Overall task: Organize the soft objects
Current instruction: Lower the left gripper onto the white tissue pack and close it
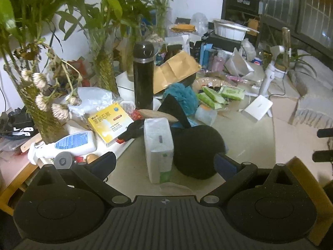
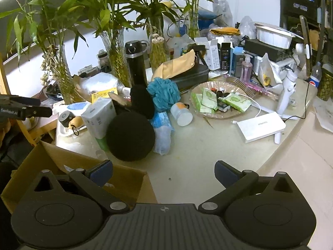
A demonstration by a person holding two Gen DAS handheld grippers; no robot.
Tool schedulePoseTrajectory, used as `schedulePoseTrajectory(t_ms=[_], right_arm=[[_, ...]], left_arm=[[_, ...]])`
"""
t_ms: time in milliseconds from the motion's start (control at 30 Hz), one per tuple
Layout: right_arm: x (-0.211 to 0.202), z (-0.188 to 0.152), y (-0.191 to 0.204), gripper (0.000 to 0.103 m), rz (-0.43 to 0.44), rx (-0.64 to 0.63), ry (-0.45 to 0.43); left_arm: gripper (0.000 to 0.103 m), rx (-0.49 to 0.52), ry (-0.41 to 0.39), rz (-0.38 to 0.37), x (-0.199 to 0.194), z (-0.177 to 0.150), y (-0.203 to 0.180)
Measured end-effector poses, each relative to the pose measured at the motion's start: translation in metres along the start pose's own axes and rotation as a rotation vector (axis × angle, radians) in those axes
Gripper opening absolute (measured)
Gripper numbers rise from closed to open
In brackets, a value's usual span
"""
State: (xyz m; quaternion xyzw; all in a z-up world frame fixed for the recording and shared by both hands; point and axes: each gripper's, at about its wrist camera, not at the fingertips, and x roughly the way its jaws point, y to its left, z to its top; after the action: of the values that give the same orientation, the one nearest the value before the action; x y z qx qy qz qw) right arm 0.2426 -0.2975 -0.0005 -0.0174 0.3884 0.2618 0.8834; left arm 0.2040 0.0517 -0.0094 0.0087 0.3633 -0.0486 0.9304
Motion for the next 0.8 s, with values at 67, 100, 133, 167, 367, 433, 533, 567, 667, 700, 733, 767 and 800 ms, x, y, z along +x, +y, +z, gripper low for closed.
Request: schedulePoseTrajectory(t_ms=[67, 100, 133, 167, 367, 433, 533, 567, 667, 700, 733, 767, 800], right_arm=[[0.005, -0.001, -0.002, 0.103, 0.004, 0.005, 0.003], [0.007, -0.002, -0.003, 0.103, 0.008, 0.010, 0.005], [0.010, -0.002, -0.003, 0.103, 0.010, 0.016, 0.008], [0.012, -0.003, -0.004, 0.103, 0.011, 0.021, 0.012], [0.018, -0.006, -0.005, 0.103, 0.006, 0.012, 0.022], [0.019, -0.007, -0.005, 0.103, 0.004, 0.008, 0.026], [0.022, -0.006, -0.007, 0.103, -0.001, 0.010, 0.030], [0.023, -0.006, -0.008, 0.103, -0.003, 0.012, 0.030], [0.023, -0.006, -0.009, 0.103, -0.003, 0.017, 0.029], [0.023, -0.005, -0.010, 0.103, -0.003, 0.019, 0.029], [0.024, -0.005, -0.010, 0.103, -0.004, 0.020, 0.028], [0.024, -0.005, -0.010, 0.103, -0.004, 0.022, 0.026], [0.023, -0.005, -0.010, 0.103, -0.002, 0.023, 0.024]], left_arm=[[0.103, 0.004, 0.011, -0.006, 0.012, 0.003, 0.004], [0.103, 0.007, 0.018, -0.012, 0.017, 0.005, 0.006], [0.103, 0.009, 0.029, -0.017, 0.024, 0.007, 0.008], [0.103, 0.012, 0.042, -0.016, 0.032, 0.009, 0.009], [0.102, 0.021, 0.112, -0.016, 0.075, 0.021, 0.018], [0.102, 0.013, 0.128, -0.018, 0.087, 0.024, 0.020], [0.093, 0.002, 0.166, -0.023, 0.108, 0.031, 0.024], [0.090, -0.001, 0.186, -0.021, 0.116, 0.032, 0.025], [0.088, -0.003, 0.251, -0.018, 0.135, 0.036, 0.024], [0.088, -0.002, 0.264, -0.022, 0.140, 0.037, 0.024], [0.087, 0.002, 0.277, -0.023, 0.145, 0.038, 0.023], [0.086, 0.009, 0.289, -0.022, 0.150, 0.039, 0.022], [0.076, 0.016, 0.301, -0.016, 0.155, 0.039, 0.021]])
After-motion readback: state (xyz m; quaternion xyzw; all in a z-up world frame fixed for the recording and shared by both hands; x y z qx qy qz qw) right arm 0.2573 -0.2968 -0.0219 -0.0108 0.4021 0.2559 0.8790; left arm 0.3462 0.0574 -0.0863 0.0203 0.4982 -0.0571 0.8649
